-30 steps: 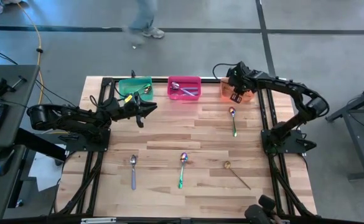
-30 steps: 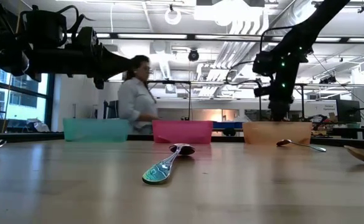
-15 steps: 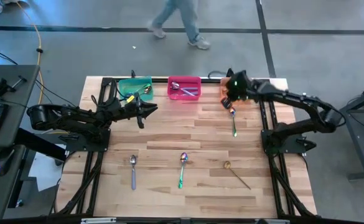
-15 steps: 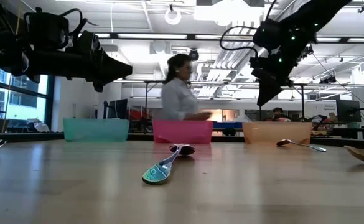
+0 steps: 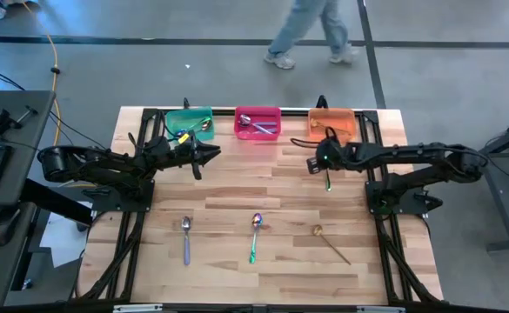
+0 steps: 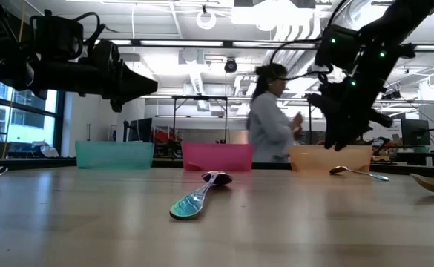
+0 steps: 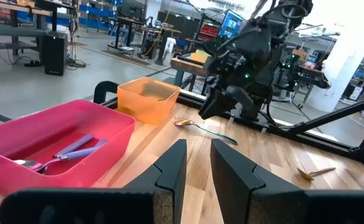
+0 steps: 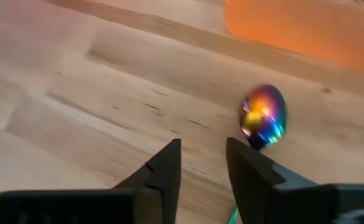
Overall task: Sort silverware by color (type)
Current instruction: Put the blue spoon into the green bin, then put the purple spoon into the red bin
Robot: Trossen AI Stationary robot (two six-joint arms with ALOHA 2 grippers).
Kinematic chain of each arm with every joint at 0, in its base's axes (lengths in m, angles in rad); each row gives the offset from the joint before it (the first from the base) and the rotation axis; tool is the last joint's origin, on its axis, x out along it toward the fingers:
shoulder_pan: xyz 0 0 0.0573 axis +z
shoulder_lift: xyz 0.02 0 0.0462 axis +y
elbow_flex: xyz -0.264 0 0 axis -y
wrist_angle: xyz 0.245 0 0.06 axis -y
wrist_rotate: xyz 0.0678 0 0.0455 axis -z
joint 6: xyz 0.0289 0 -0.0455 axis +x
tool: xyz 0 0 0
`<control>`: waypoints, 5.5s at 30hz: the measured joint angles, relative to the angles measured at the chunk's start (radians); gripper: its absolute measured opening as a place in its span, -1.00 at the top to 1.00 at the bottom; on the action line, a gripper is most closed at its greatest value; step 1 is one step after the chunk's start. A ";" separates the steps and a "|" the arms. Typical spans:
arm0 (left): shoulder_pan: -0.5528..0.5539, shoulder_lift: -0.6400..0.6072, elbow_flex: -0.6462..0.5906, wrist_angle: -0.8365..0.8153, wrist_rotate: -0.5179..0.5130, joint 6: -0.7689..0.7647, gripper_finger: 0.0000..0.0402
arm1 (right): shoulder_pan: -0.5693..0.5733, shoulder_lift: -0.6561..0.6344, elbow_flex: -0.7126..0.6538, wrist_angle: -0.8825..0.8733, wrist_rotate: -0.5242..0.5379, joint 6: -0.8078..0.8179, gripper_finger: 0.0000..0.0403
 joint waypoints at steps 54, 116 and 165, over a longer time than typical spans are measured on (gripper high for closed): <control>-0.167 0.061 0.152 -0.179 -0.053 -0.103 0.59 | 0.122 0.136 -0.184 1.289 -0.087 -0.337 1.00; 0.003 0.022 0.490 -0.718 0.151 0.107 0.97 | 0.116 0.295 0.305 1.024 -0.344 -0.751 0.47; 0.464 0.268 0.874 -1.775 -0.339 0.457 0.95 | 0.129 0.273 0.304 0.745 -0.208 -0.803 1.00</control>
